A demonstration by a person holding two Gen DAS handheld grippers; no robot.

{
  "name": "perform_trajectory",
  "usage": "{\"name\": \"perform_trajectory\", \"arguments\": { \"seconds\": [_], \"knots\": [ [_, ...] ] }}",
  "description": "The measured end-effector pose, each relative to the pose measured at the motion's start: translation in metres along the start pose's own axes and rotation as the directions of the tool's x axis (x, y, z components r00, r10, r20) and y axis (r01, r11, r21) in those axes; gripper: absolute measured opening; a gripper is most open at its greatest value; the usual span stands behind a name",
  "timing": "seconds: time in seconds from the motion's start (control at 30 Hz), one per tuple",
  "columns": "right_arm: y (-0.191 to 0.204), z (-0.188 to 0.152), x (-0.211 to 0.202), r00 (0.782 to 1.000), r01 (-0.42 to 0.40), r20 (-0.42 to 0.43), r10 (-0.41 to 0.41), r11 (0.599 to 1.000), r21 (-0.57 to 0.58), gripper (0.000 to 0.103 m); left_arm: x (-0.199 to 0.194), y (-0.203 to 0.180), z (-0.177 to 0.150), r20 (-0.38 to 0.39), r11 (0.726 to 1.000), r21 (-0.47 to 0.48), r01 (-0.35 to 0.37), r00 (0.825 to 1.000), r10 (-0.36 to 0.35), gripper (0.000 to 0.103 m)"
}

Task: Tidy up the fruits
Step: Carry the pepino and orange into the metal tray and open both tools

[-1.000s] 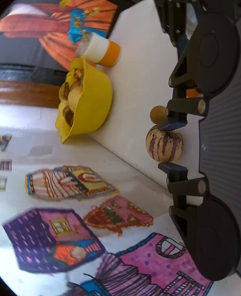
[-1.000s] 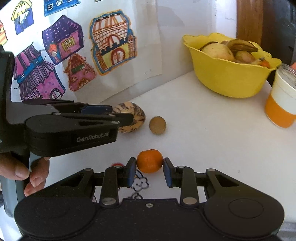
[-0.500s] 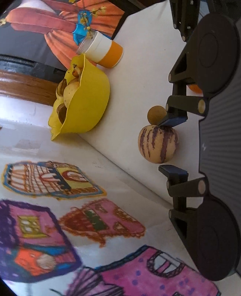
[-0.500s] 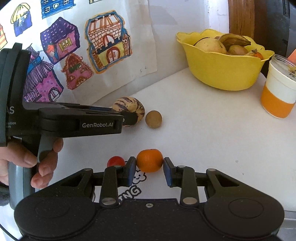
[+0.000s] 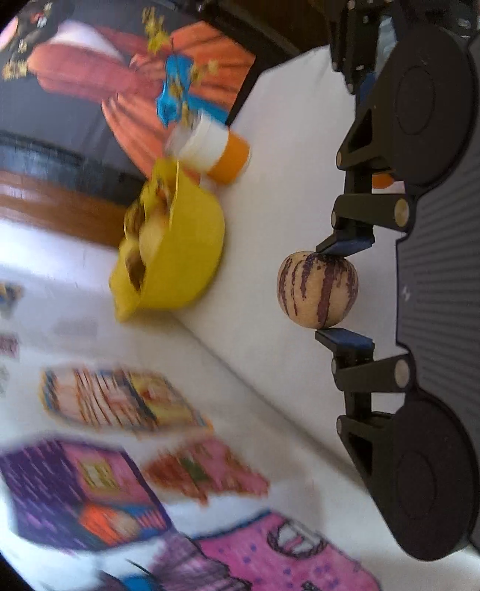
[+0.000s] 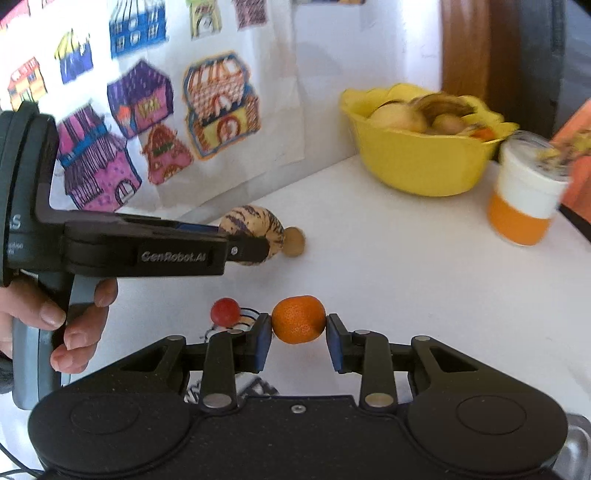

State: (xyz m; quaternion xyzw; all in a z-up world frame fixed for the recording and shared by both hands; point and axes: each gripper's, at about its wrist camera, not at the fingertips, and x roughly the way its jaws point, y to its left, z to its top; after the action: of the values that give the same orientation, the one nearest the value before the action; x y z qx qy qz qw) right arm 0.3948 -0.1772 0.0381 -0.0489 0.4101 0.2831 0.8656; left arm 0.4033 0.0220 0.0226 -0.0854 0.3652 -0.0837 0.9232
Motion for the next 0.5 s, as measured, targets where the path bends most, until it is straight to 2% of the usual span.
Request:
{"name": "perform_trajectory", "arguments": {
  "seconds": [0.27,0.5],
  "knots": [
    [-0.045,-0.035,-0.068,0.991,0.105,0.08,-0.111,0.992,0.073,0.034,-0.016,-0.065,-0.01,-0.015,0.986,0.054,0.16,0.987,-0.159,0.045],
    [-0.084,-0.073,-0.1,0.983,0.154,0.079,-0.167,0.978,0.144,0.034,-0.011,-0.119,-0.027,-0.052,0.967,0.101,0.234,0.972,-0.23,0.045]
  ]
}}
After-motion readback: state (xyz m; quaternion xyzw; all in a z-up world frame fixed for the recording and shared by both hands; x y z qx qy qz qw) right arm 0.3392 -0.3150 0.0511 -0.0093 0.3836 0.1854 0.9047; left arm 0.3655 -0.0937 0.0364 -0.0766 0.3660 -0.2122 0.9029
